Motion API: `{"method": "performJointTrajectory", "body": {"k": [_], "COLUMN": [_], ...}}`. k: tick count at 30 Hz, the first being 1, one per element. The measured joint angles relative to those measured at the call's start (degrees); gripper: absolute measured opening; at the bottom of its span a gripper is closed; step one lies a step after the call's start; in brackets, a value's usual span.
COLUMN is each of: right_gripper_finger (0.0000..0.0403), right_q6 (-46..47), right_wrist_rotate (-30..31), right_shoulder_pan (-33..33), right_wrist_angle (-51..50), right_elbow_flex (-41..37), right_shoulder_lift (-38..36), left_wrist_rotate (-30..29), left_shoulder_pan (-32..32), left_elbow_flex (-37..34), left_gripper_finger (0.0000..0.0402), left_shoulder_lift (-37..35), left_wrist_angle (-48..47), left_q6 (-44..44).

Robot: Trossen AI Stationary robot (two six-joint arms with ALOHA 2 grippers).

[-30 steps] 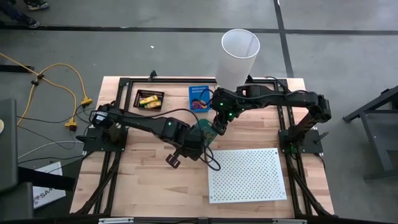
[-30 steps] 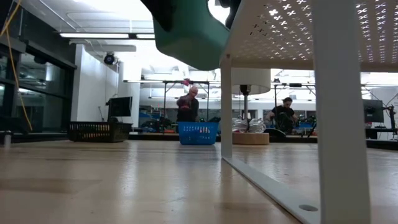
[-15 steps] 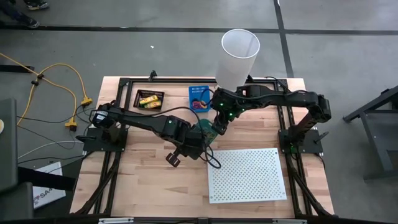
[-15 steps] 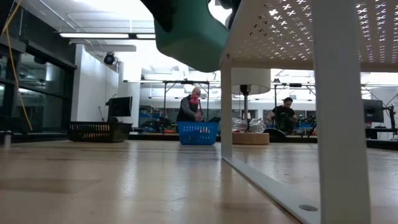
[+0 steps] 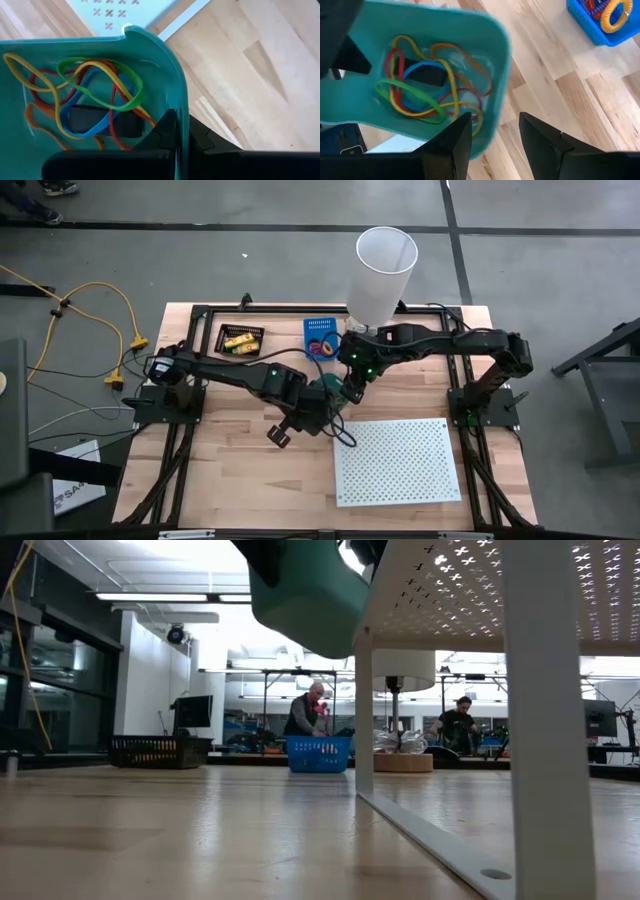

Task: Pick & Place Office Desk Supplies
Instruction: Put the green bin with the rubber bands on the shelf

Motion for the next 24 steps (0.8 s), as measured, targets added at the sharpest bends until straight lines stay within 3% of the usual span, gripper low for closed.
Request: {"method": "performJointTrajectory", "body": {"k": [24], "right_gripper_finger": [0.0152], "right_q6": [0.6], "right_wrist_rotate": [-1.4], "right_shoulder_pan": [-1.0], "right_wrist_angle": [0.2], "right_elbow_flex": [0.0], "right_shoulder_lift": [4.4], "left_wrist_rotate": [0.0], "left_shoulder_pan": [0.6], "left_elbow_flex": [0.2], "left_gripper_finger": [0.0001], "left_shoulder_lift": [0.0], "left_wrist_angle": [1.7], "left_q6": [0.8]}}
